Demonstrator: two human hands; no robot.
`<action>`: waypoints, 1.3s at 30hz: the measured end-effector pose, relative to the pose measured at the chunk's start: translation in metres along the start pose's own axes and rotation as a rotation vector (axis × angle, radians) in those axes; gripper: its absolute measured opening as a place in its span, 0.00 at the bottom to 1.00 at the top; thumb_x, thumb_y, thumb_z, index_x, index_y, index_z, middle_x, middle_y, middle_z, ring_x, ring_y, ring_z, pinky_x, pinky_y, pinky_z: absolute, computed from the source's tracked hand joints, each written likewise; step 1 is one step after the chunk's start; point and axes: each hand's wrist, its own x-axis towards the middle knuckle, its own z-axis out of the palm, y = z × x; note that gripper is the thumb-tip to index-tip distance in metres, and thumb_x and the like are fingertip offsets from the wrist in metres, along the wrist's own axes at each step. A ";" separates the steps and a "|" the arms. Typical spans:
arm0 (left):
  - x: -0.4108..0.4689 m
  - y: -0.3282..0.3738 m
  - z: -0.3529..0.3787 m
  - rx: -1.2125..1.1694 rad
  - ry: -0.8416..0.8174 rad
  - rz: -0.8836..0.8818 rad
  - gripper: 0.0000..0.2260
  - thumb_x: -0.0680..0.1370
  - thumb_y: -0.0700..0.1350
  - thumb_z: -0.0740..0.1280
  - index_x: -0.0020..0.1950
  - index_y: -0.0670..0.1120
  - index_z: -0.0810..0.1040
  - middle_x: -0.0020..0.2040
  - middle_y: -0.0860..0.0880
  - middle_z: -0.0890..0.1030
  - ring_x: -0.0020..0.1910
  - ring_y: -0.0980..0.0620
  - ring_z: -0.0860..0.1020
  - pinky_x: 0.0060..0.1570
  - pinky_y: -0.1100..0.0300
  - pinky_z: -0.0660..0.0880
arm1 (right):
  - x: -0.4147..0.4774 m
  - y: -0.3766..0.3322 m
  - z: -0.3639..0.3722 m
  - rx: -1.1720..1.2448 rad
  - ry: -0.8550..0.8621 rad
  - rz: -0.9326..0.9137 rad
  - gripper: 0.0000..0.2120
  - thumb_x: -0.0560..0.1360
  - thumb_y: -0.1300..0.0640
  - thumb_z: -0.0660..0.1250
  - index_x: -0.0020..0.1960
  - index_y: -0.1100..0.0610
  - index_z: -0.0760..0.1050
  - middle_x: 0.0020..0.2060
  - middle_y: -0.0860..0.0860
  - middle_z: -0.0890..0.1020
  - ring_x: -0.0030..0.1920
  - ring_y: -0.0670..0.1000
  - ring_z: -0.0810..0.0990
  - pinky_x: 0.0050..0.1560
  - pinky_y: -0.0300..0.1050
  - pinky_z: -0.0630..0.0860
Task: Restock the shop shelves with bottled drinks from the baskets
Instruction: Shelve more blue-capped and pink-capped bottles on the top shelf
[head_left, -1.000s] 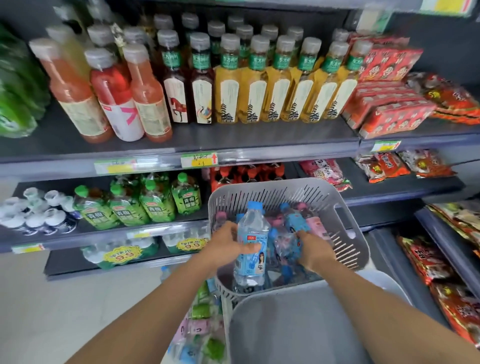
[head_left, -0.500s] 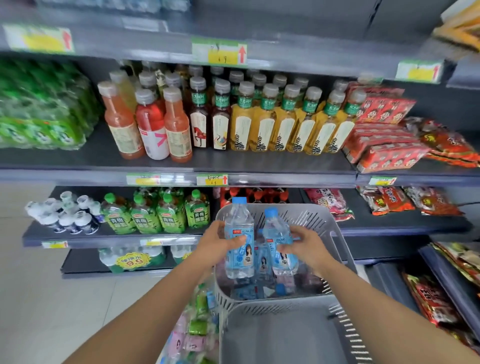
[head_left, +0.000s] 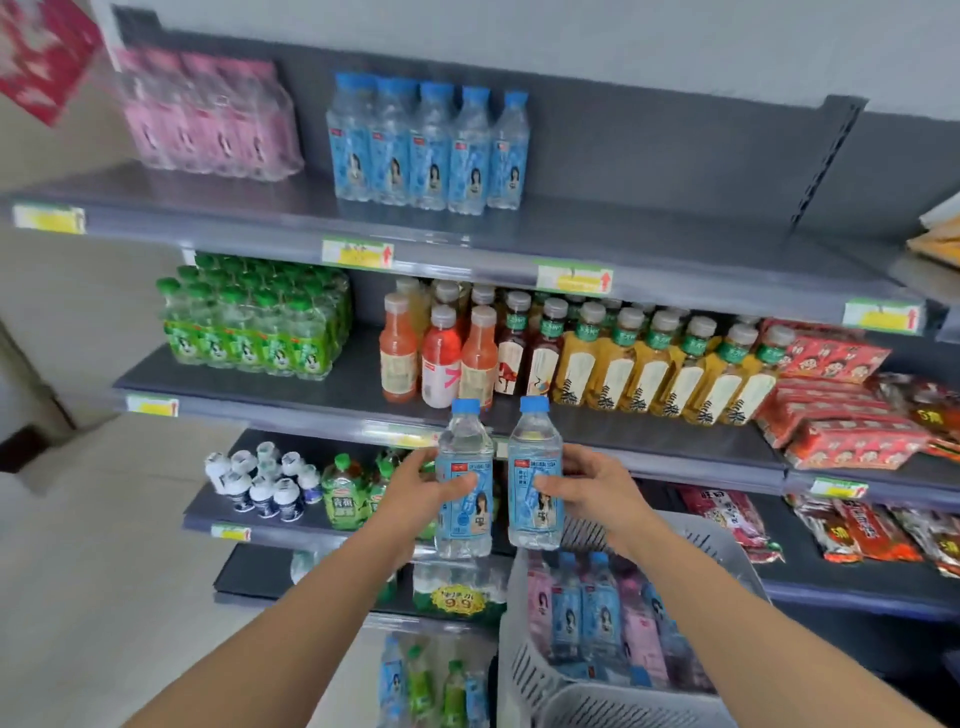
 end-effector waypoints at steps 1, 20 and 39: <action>-0.003 0.008 -0.012 -0.005 0.001 0.013 0.24 0.72 0.44 0.75 0.65 0.47 0.71 0.57 0.46 0.80 0.54 0.48 0.79 0.49 0.54 0.72 | -0.001 -0.010 0.012 0.012 -0.003 -0.015 0.19 0.67 0.63 0.77 0.56 0.54 0.79 0.53 0.53 0.84 0.51 0.54 0.84 0.54 0.59 0.80; -0.016 0.154 -0.168 -0.042 -0.079 0.318 0.19 0.72 0.40 0.74 0.61 0.46 0.75 0.56 0.43 0.81 0.54 0.45 0.81 0.48 0.55 0.78 | -0.019 -0.180 0.154 0.072 0.066 -0.367 0.16 0.69 0.66 0.74 0.55 0.54 0.80 0.47 0.48 0.86 0.49 0.52 0.85 0.52 0.55 0.81; 0.078 0.266 -0.157 -0.143 -0.107 0.518 0.29 0.66 0.46 0.79 0.65 0.47 0.74 0.54 0.47 0.83 0.54 0.46 0.82 0.63 0.43 0.72 | 0.079 -0.281 0.106 0.127 0.244 -0.530 0.20 0.69 0.68 0.74 0.59 0.56 0.79 0.50 0.50 0.84 0.51 0.51 0.84 0.52 0.52 0.80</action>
